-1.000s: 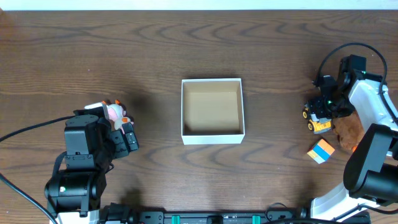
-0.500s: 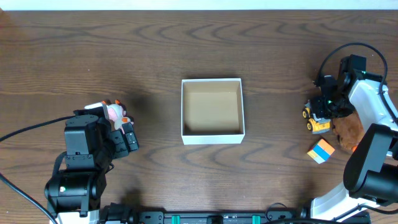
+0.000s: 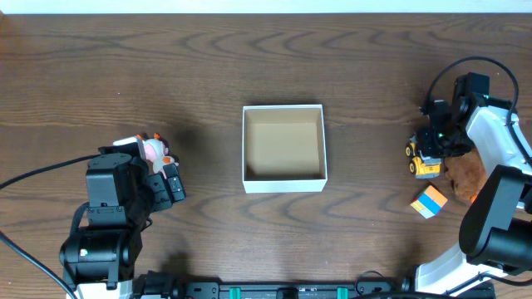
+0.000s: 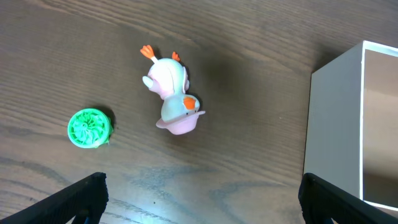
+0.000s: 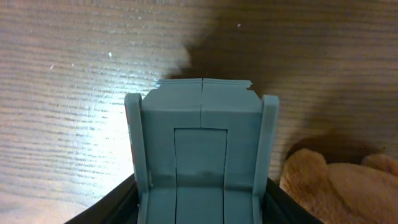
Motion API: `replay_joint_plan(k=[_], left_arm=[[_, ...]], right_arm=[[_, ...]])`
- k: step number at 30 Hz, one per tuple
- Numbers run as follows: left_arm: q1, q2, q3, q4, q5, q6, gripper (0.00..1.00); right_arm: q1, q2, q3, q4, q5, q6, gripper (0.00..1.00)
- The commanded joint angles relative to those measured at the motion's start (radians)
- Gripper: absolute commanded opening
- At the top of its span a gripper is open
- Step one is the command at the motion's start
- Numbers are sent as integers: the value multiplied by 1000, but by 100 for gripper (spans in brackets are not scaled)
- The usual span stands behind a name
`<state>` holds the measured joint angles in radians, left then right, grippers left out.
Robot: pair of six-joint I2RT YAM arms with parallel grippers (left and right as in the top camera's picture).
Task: Pack container
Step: 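Reach right gripper to the grey-yellow toy truck and grasp it, then carry the truck with right gripper and lower it into the box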
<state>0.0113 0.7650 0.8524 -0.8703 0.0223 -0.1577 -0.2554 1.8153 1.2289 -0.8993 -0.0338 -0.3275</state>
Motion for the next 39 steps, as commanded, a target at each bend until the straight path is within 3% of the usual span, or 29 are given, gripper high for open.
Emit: replay_joint_plan(k=[1, 6, 17, 27, 34, 39], left_arm=[[1, -2, 19, 0, -6, -5, 98], [1, -2, 19, 0, -6, -5, 98], [1, -2, 19, 0, -6, -5, 98], [1, -2, 19, 0, -6, -5, 98], [1, -2, 19, 0, -6, -5, 98], [1, -2, 19, 0, -6, -5, 98]], right_arm=[[8, 6, 13, 10, 0, 55, 37], [8, 2, 15, 20, 0, 126, 20], [125, -193, 56, 5, 0, 288, 2], [496, -498, 72, 77, 31, 529, 1], [762, -447, 72, 175, 190, 760, 1], [872, -340, 72, 204, 222, 869, 2]])
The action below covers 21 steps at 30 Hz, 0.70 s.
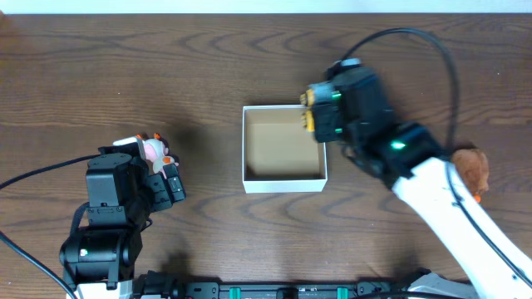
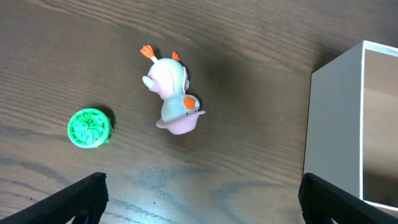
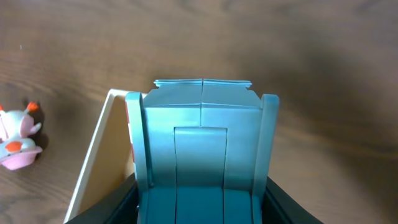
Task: Pack container
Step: 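Carry the truck with right gripper and lower it into the box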
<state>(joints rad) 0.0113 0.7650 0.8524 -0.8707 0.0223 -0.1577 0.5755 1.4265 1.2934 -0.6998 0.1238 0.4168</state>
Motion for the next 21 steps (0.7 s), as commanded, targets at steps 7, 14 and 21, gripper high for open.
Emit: replay_joint_plan(k=[7, 14, 21], left_arm=[[1, -2, 19, 0, -6, -5, 98], [1, -2, 19, 0, -6, -5, 98], [1, -2, 19, -1, -6, -5, 98]], right_arm=[[71, 192, 7, -27, 68, 278, 1], [65, 321, 7, -25, 68, 278, 1], [65, 416, 7, -23, 63, 277, 2]])
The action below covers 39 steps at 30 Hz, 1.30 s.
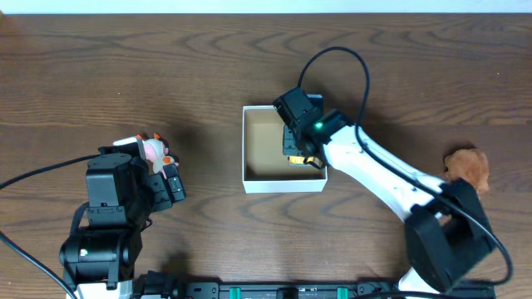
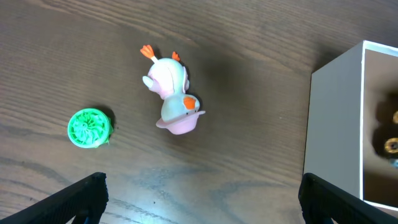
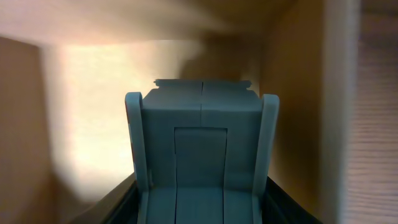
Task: Pack container
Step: 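Carry the truck with right gripper and lower it into the box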
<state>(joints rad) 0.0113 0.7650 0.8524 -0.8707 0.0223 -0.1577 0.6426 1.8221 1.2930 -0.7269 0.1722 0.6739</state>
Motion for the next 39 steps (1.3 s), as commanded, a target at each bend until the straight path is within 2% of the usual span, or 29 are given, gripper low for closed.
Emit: replay_joint_plan(k=[1, 5, 8, 23, 33, 39], left_arm=[[1, -2, 19, -1, -6, -5, 98], [1, -2, 19, -5, -6, -5, 98], [1, -2, 19, -5, -6, -5, 98], [1, -2, 19, -5, -6, -5, 98], [1, -2, 19, -5, -6, -5, 98], [1, -2, 19, -5, -6, -5, 98]], right_arm=[[-2, 27, 8, 4, 14, 20, 4], [-2, 29, 8, 10, 15, 19, 12], [-2, 29, 8, 15, 11, 16, 23], [-2, 29, 8, 14, 11, 17, 47], [-2, 29, 8, 14, 11, 17, 57], [-2, 29, 8, 29, 11, 16, 58]])
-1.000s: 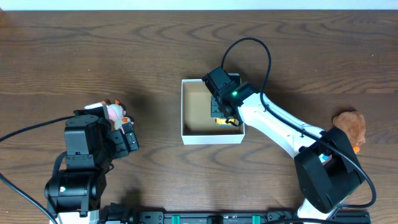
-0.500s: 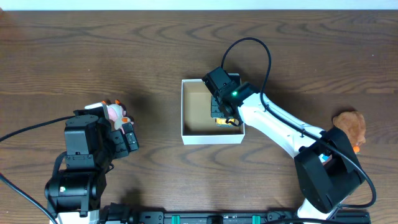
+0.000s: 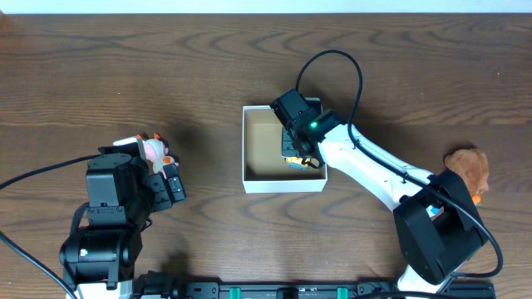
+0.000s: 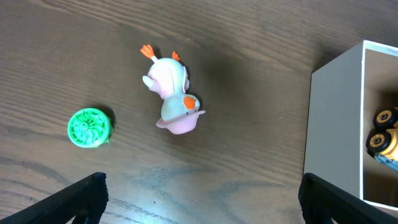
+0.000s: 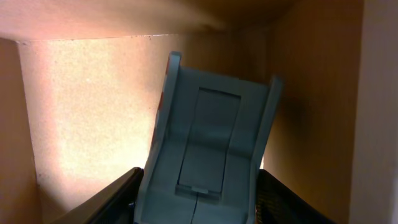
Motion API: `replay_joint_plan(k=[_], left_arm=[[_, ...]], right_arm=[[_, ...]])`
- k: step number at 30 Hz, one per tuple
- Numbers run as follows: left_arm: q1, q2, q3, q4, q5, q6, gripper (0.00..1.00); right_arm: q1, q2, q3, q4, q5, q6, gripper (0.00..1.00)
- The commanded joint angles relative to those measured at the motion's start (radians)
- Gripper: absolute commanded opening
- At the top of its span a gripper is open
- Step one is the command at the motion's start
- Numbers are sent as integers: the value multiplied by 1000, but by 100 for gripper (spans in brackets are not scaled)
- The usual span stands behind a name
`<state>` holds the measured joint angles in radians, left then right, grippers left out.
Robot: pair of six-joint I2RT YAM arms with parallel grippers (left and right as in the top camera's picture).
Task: Pack container
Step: 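Carry the truck with right gripper and lower it into the box, then move right gripper to the orange-blue cube and grasp it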
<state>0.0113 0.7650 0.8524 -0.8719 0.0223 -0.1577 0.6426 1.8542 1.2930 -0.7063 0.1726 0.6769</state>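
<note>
The white cardboard box (image 3: 283, 184) stands mid-table; its side wall (image 4: 329, 118) shows at the right of the left wrist view. Inside, against its right wall, lies a yellow toy truck (image 3: 293, 158), its black wheels (image 4: 384, 116) showing. My right gripper (image 3: 293, 143) reaches down into the box. In the right wrist view the truck's grey underside (image 5: 211, 137) lies tilted on the box floor, and my right gripper (image 5: 198, 177) is open around it. My left gripper (image 4: 202, 199) hangs wide open over bare table, left of the box.
A pink duck toy (image 4: 173, 102) lies left of the box, and a green ridged disc (image 4: 90, 127) lies further left. A brown plush (image 3: 465, 164) sits at the far right. The right arm and its cable cross the table from the near right.
The truck, held straight between my right fingers inside the box, now lies tilted and lower on the box floor, let go. The left arm, duck and disc have not moved.
My right gripper was shut on the truck at the table's far right, beside the plush. Then it held the truck over the box's right rim. Then it was down inside the box. Now the truck rests in the box, released. The left arm stayed still throughout.
</note>
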Motion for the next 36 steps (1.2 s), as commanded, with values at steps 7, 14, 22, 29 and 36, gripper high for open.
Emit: replay_joint_plan(k=[7, 14, 22, 29, 36], left_arm=[[1, -2, 19, -3, -6, -5, 98], [1, -2, 19, -3, -6, -5, 98], [1, -2, 19, -3, -6, -5, 98], [1, -2, 19, -3, -6, -5, 98], [1, -2, 19, -3, -6, -5, 98]], right_arm=[[-2, -18, 56, 21, 18, -85, 62], [-17, -94, 222, -116, 142, -125, 85], [-243, -328, 304, -394, 175, 98, 99], [-602, -474, 271, -649, 111, 253, 99], [-840, -480, 54, -611, 66, 152, 99]])
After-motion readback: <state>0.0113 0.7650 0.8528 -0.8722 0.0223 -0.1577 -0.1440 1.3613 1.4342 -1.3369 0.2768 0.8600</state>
